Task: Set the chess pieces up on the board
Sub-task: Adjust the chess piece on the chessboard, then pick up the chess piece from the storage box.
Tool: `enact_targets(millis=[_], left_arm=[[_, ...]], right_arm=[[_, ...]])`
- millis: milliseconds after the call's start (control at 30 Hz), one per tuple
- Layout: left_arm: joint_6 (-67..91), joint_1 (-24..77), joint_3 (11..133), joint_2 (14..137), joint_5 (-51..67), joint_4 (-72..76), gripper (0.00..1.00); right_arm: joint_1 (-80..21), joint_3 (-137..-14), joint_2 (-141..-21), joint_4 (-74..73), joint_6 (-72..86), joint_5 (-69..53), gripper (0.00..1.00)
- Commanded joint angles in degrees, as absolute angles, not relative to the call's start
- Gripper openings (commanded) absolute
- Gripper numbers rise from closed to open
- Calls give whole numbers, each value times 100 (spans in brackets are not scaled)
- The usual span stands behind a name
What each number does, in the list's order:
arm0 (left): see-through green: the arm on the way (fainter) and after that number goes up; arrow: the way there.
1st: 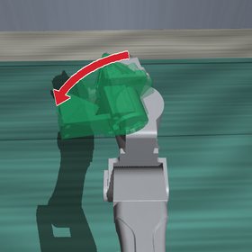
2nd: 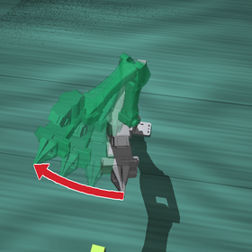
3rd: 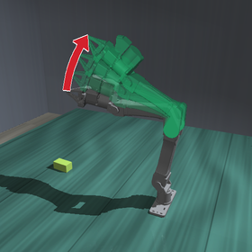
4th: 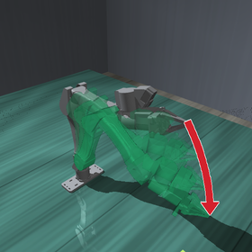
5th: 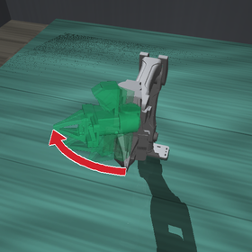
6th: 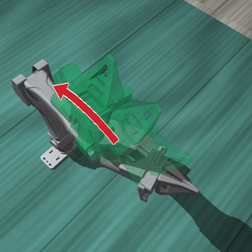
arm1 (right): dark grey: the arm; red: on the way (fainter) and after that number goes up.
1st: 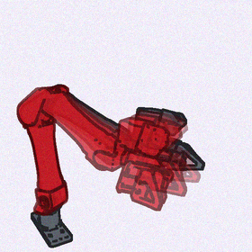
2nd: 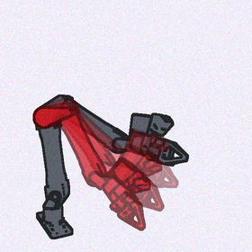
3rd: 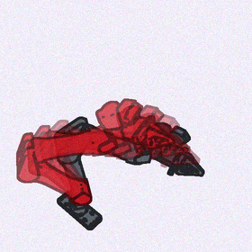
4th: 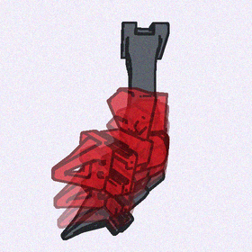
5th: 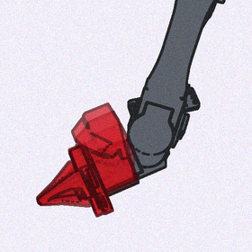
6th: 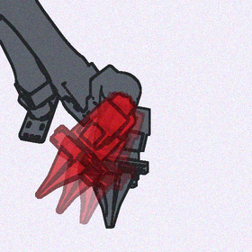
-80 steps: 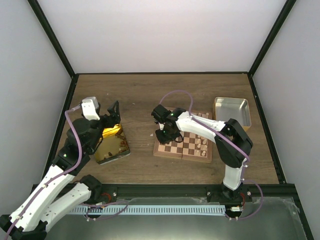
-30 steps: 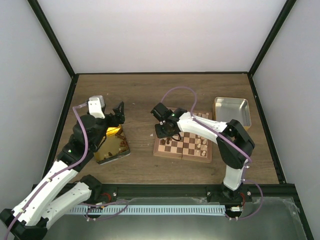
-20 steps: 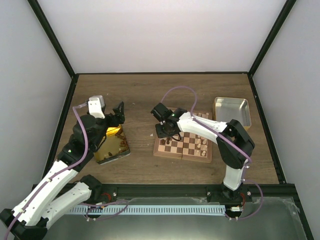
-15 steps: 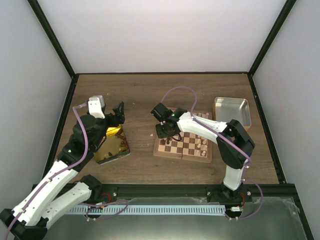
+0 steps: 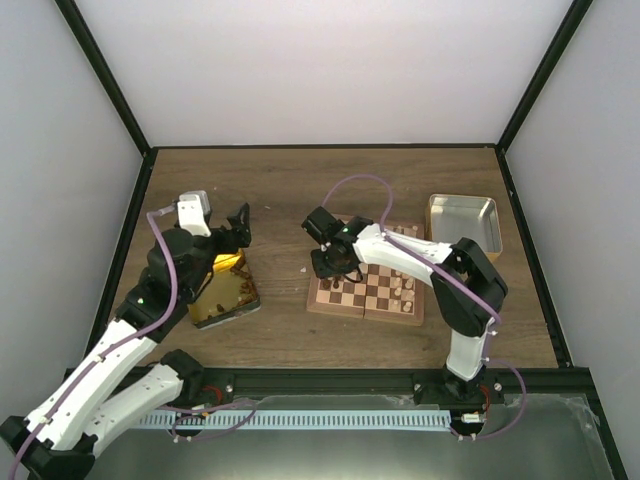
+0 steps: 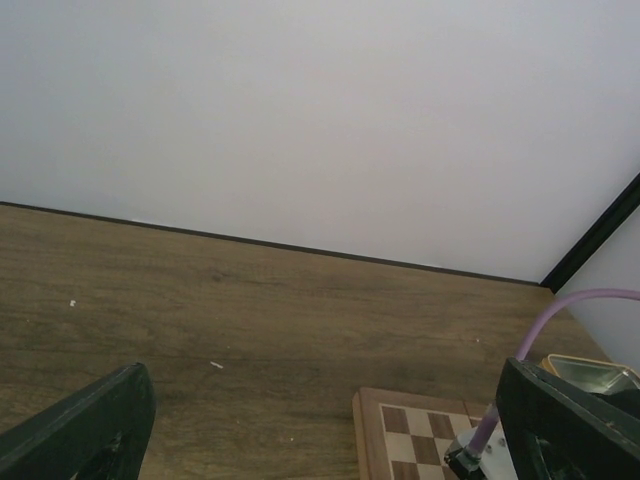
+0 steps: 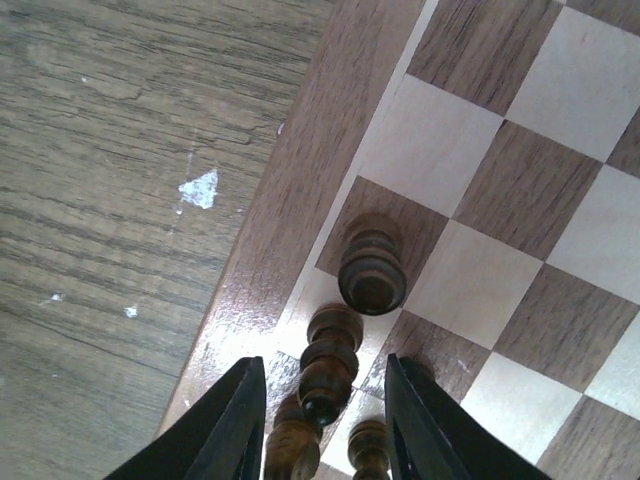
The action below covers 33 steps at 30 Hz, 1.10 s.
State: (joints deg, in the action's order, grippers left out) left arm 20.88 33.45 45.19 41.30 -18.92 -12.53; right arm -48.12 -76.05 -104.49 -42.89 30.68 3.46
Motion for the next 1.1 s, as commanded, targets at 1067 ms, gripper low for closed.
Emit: enact_targets(millis=[1067], left_arm=[[4668,1371,3854,7755,-142,-2269,60]], right_arm=[[-4280,-5935,-8108,-2603,3325,932,43]])
